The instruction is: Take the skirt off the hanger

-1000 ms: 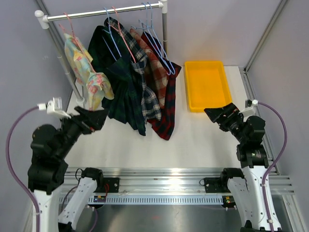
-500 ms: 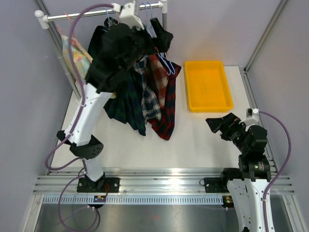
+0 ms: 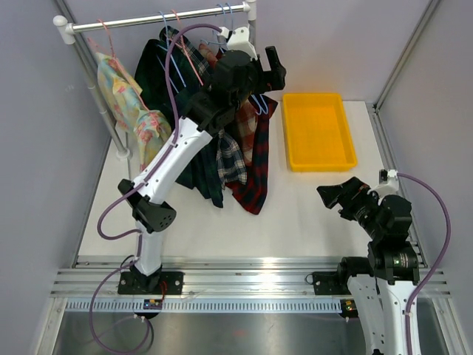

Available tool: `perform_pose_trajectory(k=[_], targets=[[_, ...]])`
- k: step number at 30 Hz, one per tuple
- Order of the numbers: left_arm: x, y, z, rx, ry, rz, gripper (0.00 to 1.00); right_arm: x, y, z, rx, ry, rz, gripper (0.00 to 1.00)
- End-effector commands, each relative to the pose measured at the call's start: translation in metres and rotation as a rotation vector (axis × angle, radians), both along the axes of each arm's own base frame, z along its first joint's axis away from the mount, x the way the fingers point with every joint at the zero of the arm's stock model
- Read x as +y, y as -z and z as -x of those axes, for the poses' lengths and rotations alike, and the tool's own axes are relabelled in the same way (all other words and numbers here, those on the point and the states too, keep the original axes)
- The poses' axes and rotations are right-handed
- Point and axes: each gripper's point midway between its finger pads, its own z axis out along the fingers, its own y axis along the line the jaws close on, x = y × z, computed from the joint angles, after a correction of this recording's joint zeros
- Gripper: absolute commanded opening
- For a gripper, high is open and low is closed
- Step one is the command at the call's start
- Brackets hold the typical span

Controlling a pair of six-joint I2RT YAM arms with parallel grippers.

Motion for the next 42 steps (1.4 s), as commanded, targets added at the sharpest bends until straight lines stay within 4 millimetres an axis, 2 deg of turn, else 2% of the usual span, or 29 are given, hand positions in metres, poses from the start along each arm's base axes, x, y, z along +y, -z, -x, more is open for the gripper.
perform_pose_trajectory(k=[1,6,8,11,14,17,20,27,32,34,35,41,42], targets=[[0.027,-0.046,0.002,-0.104,-0.118,0.079,0.99,-0.005,-0.009,0.006,-0.033,0.018,0.038,1.0],[0.05,-0.03,0.001,-0.074,-0.215,0.026,0.99,-0.005,-0.011,0.006,-0.047,0.024,0.029,1.0],[0.054,-0.025,-0.001,-0.068,-0.228,0.006,0.99,-0.006,-0.009,0.004,-0.035,0.026,0.033,1.0],[0.049,-0.019,-0.006,-0.058,-0.197,0.0,0.99,-0.005,-0.009,0.003,-0.039,0.023,0.034,0.99],[0.039,-0.024,-0.004,-0.078,-0.145,0.011,0.99,-0.005,-0.006,0.003,-0.034,0.021,0.033,0.99],[0.029,-0.037,0.002,-0.124,-0.085,0.046,0.99,-0.005,-0.007,0.003,-0.036,0.021,0.033,1.0],[0.027,-0.046,0.004,-0.153,-0.067,0.077,0.99,-0.006,-0.007,0.002,-0.038,0.022,0.035,0.99],[0.014,-0.032,-0.006,-0.116,-0.058,0.072,0.99,-0.005,-0.007,0.003,-0.043,0.018,0.035,0.99],[0.012,-0.058,0.017,-0.178,-0.041,0.121,0.99,-0.004,-0.006,0.003,-0.038,0.014,0.032,0.99],[0.012,-0.062,0.017,-0.183,-0.045,0.131,0.99,-0.004,-0.007,0.003,-0.043,0.013,0.034,0.99],[0.012,-0.063,0.01,-0.181,-0.073,0.134,0.99,-0.005,-0.008,0.003,-0.044,0.016,0.035,0.99],[0.005,-0.021,-0.015,-0.088,-0.144,0.058,0.99,-0.005,-0.008,0.004,-0.044,0.016,0.035,0.99],[0.005,-0.009,-0.019,-0.067,-0.158,0.042,0.99,-0.004,-0.008,0.004,-0.045,0.014,0.036,1.0]])
